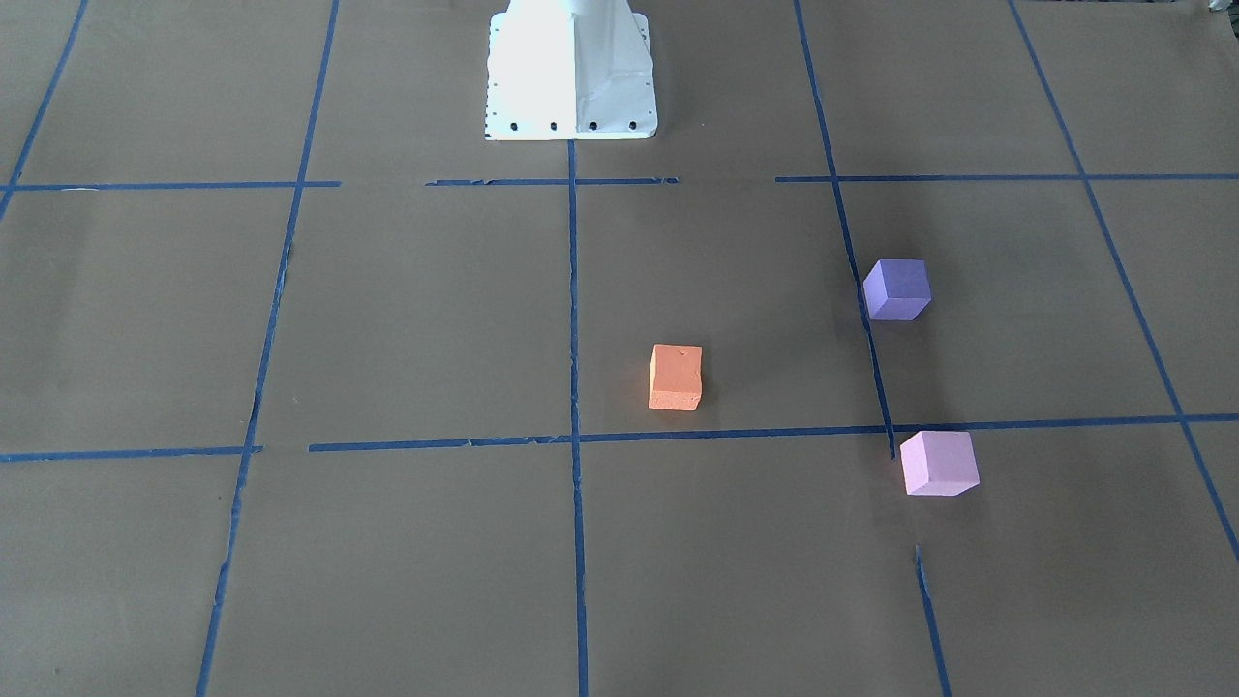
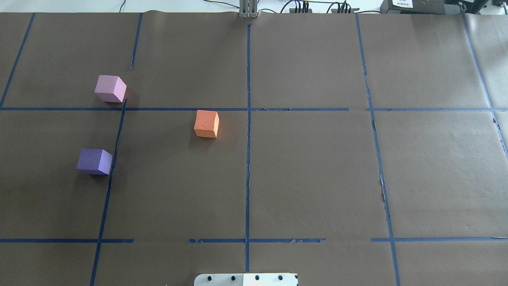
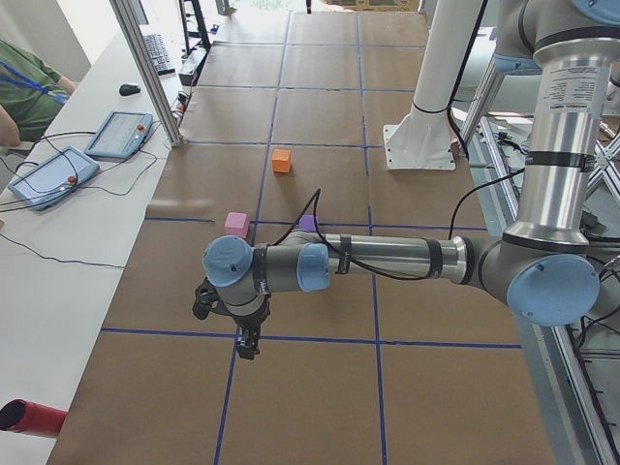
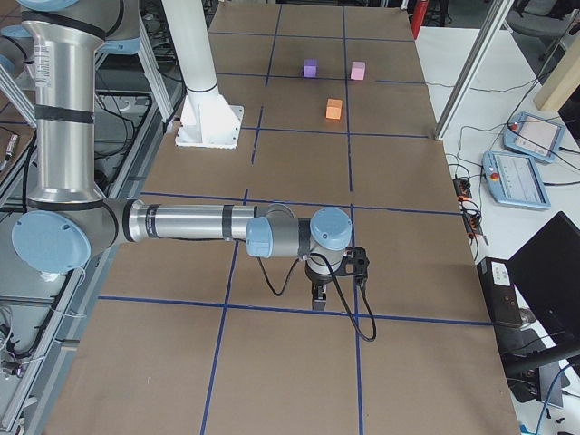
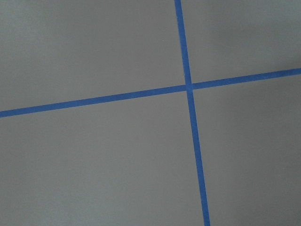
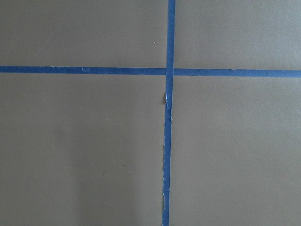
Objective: Arrange blocks in a line
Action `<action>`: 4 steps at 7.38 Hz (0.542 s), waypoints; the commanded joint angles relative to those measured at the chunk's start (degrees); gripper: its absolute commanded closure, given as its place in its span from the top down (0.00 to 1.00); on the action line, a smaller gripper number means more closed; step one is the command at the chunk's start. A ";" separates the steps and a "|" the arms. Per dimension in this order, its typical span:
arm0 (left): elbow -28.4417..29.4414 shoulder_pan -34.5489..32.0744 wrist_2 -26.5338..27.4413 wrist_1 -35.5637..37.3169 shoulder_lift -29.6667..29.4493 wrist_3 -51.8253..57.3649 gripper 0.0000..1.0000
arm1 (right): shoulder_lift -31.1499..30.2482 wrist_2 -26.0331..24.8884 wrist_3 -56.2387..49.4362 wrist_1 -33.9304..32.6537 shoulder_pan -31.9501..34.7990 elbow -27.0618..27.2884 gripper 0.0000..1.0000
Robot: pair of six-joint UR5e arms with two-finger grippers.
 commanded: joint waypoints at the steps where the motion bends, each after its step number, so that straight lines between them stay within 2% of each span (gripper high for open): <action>1: 0.23 0.28 0.05 -0.79 -0.11 -0.04 1.00 | 0.00 0.00 0.00 0.00 -0.06 0.00 1.00; 4: -2.65 0.37 -0.04 -0.62 -2.21 -0.48 1.00 | 0.00 0.00 0.00 0.00 -0.06 -0.09 1.00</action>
